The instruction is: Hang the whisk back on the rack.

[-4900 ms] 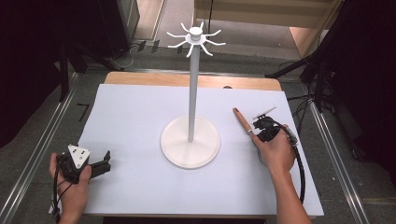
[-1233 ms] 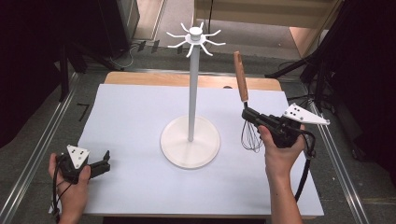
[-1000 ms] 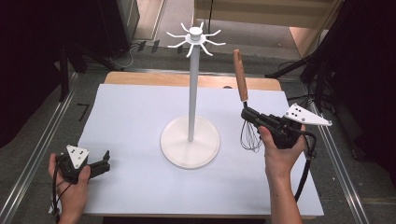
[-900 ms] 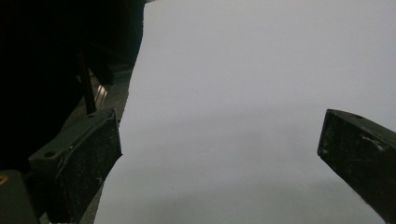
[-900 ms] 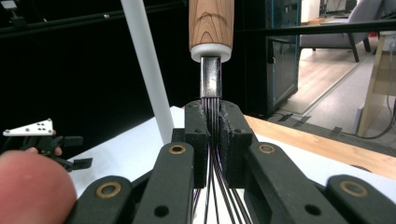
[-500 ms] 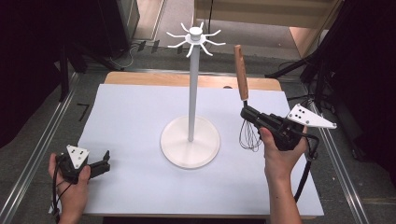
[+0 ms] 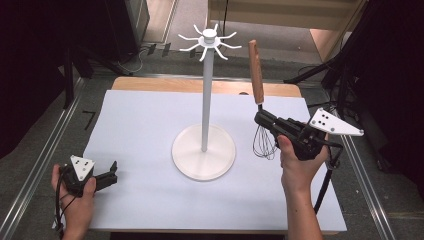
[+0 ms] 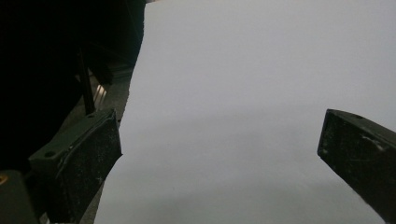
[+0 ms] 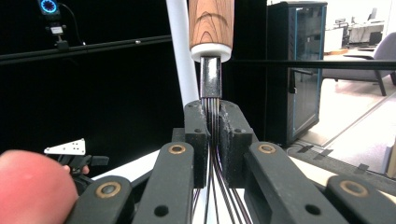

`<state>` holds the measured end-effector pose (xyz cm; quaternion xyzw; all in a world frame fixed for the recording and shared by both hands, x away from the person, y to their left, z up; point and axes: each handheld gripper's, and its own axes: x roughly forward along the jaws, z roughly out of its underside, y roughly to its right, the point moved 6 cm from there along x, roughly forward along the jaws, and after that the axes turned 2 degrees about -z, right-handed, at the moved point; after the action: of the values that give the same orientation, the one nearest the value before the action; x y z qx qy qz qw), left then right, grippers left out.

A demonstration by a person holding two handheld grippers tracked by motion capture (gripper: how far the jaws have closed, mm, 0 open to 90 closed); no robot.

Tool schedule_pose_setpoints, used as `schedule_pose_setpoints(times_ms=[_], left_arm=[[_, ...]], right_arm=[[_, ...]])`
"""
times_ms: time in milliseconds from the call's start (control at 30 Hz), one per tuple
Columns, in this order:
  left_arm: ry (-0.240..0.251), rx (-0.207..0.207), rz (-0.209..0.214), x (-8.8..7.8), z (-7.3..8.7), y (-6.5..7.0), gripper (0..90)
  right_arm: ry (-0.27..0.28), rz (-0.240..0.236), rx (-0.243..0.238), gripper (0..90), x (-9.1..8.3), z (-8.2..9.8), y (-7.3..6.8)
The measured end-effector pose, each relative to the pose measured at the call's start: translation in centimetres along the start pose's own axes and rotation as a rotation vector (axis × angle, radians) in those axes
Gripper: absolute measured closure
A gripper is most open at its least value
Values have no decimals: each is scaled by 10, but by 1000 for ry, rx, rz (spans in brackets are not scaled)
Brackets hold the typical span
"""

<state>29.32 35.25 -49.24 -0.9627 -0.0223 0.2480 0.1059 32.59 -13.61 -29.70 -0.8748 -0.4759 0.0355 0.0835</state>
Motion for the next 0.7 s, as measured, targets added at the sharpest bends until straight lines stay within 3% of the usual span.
schedule_pose_setpoints(times_ms=[233,467,700], left_arm=[[3,-9,4,-1,0,-1,2],[23,-56,9,-2,0,-5,2],[30,-73,13,-3,0,-7,2]], right_arm=[[9,-32,16,848,7,-4,-1],[8,-45,20,848,12,-4,-2],[17,-66,28,848,14,-6,-4]])
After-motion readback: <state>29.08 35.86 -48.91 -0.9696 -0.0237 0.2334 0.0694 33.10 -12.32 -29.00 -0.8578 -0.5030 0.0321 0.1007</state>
